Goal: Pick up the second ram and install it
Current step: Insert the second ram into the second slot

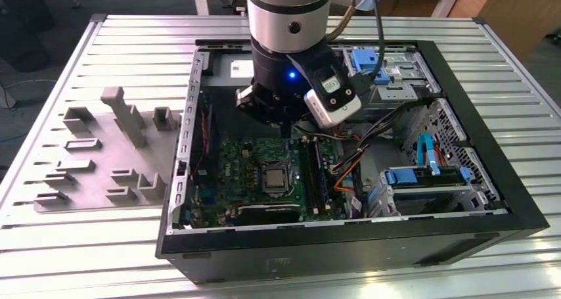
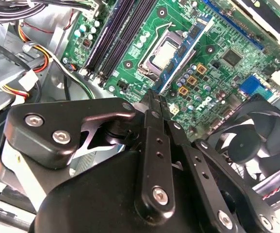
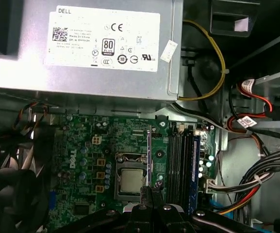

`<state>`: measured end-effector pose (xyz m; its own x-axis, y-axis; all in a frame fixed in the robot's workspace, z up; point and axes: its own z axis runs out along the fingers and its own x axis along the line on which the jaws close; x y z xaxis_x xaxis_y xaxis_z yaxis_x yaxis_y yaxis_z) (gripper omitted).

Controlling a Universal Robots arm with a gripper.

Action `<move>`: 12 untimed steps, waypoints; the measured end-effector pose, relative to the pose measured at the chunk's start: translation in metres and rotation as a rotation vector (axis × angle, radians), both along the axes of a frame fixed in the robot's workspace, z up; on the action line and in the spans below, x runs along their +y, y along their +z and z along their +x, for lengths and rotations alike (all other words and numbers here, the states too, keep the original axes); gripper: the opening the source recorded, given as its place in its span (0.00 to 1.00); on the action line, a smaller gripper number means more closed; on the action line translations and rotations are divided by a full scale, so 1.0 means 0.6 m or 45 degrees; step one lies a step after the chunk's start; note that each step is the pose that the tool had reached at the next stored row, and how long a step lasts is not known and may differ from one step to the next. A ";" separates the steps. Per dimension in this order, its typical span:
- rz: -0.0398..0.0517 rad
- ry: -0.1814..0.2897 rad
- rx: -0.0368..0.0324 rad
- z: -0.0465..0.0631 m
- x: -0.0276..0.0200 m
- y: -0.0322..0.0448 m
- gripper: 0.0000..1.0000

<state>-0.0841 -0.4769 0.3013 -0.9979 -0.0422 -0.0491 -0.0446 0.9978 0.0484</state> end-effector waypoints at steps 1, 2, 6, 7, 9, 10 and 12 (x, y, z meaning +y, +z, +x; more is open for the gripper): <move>0.000 0.000 -0.0001 0.000 0.0000 0.000 0.11; 0.000 0.000 -0.0001 0.000 0.0000 0.000 0.11; 0.000 0.000 0.0021 0.015 0.0001 -0.001 0.11; 0.000 0.000 0.0031 0.020 0.0000 -0.001 0.11; 0.000 0.000 0.0045 0.032 0.0000 -0.002 0.11; 0.000 0.000 0.0050 0.037 0.0000 -0.002 0.11; 0.000 0.000 0.0060 0.047 0.0000 -0.002 0.11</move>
<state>-0.0558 -0.4769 0.3000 -0.9981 -0.0422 -0.0444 -0.0444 0.9978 0.0488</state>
